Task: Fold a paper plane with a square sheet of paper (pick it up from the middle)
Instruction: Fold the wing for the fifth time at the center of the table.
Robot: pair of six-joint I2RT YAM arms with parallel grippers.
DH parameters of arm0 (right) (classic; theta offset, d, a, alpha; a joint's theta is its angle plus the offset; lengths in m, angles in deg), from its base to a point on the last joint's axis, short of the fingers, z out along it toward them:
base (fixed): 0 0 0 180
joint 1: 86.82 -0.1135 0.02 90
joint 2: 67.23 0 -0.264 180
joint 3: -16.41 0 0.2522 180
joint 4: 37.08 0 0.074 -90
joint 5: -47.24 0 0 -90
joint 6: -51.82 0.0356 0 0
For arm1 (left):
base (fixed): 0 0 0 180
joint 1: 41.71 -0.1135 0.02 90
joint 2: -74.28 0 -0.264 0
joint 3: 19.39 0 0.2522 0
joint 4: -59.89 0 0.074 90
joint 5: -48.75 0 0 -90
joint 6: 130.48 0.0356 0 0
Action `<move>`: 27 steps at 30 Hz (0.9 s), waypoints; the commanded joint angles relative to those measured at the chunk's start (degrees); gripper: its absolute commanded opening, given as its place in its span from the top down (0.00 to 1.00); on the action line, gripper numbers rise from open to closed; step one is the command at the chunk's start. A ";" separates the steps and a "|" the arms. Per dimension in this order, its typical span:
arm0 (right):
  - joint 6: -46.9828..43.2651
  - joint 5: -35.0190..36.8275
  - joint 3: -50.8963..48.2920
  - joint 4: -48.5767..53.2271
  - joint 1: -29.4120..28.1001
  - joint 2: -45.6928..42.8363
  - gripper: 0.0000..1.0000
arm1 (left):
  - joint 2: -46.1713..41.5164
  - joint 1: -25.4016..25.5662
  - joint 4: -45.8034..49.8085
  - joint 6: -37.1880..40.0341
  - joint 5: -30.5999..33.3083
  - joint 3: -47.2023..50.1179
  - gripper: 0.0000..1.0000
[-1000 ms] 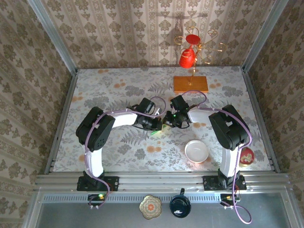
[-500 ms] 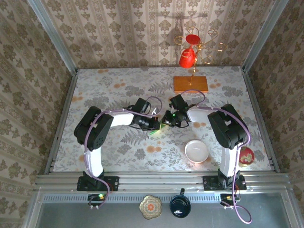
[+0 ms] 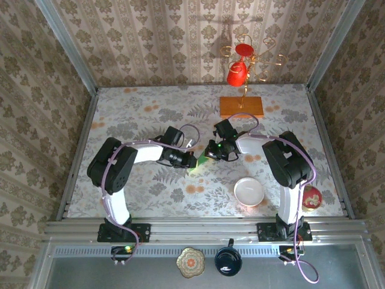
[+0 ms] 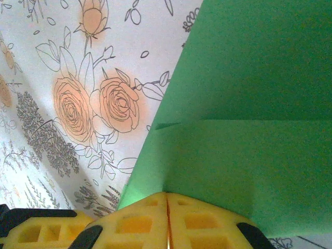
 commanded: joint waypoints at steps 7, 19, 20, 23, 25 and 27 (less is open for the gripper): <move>-1.36 9.12 -2.76 10.64 0.59 5.70 0.89 | -4.40 -0.57 15.48 4.60 5.18 6.50 1.00; -0.64 4.50 -3.50 7.44 -1.35 2.98 0.89 | -16.88 -0.54 15.45 1.82 9.72 5.00 1.00; -0.40 3.19 -3.76 6.30 -1.69 2.72 0.89 | -17.32 -0.51 13.78 0.80 9.52 4.99 1.00; 0.16 -1.14 -3.98 2.97 -2.98 2.03 0.88 | -15.97 0.69 7.06 -3.02 7.96 4.92 1.00; 0.66 -2.23 -3.89 2.10 -3.45 1.67 0.88 | -13.08 2.32 5.06 -4.23 7.82 3.54 1.00; 1.04 -3.22 -4.31 0.88 -3.52 1.01 0.88 | -10.04 3.54 4.92 -4.83 8.33 1.85 1.00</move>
